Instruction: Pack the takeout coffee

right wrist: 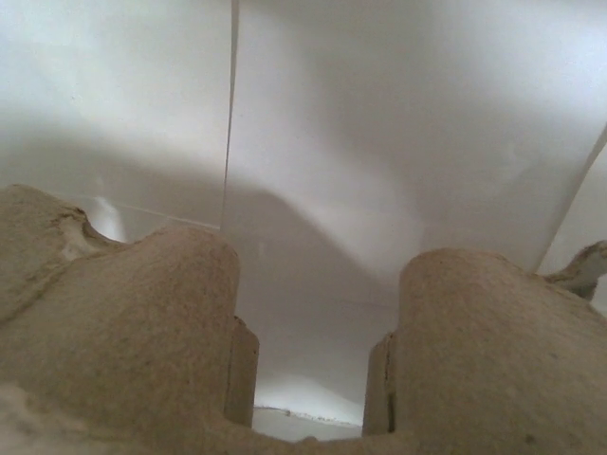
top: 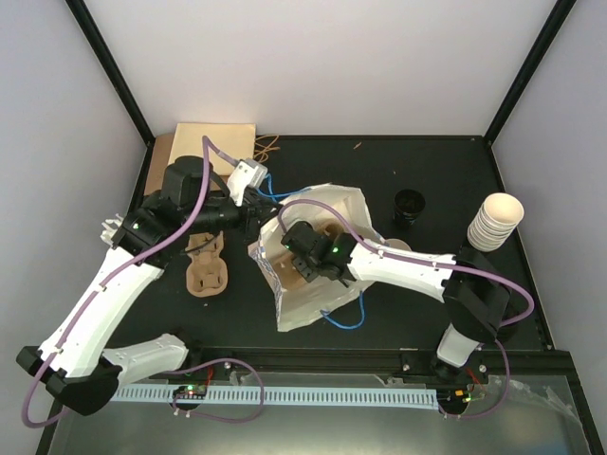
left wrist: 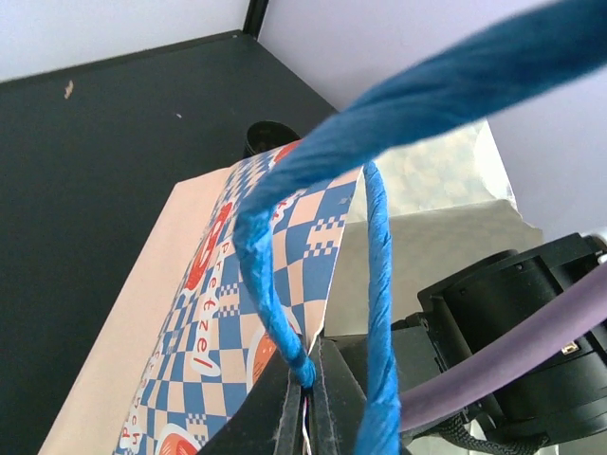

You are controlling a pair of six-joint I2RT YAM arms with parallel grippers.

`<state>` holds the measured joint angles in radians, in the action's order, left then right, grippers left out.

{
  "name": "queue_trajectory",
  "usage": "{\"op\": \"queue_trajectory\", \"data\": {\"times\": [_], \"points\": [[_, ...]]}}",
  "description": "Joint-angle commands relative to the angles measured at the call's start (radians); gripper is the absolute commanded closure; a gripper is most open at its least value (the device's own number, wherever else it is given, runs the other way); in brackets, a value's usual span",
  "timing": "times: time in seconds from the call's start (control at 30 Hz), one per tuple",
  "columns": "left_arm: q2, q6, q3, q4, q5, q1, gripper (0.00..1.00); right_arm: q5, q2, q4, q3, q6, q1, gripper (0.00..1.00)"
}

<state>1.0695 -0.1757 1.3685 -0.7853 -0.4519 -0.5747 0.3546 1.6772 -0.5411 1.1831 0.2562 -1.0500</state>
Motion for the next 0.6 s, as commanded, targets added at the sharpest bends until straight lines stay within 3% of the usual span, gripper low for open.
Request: {"op": "queue_trajectory", "data": {"times": [0.0, 0.27, 0.57], "points": [[0.006, -0.126, 0.042, -0.032, -0.180, 0.038, 0.99, -0.109, -0.024, -0.196, 0.077, -0.032, 0.014, 0.53], [0.017, -0.142, -0.012, -0.047, -0.235, 0.138, 0.98, -0.208, 0.015, -0.379, 0.153, -0.106, 0.022, 0.53], [0.082, -0.047, -0.065, -0.118, -0.218, 0.213, 0.98, -0.271, 0.121, -0.356, 0.165, -0.144, 0.042, 0.53]]}}
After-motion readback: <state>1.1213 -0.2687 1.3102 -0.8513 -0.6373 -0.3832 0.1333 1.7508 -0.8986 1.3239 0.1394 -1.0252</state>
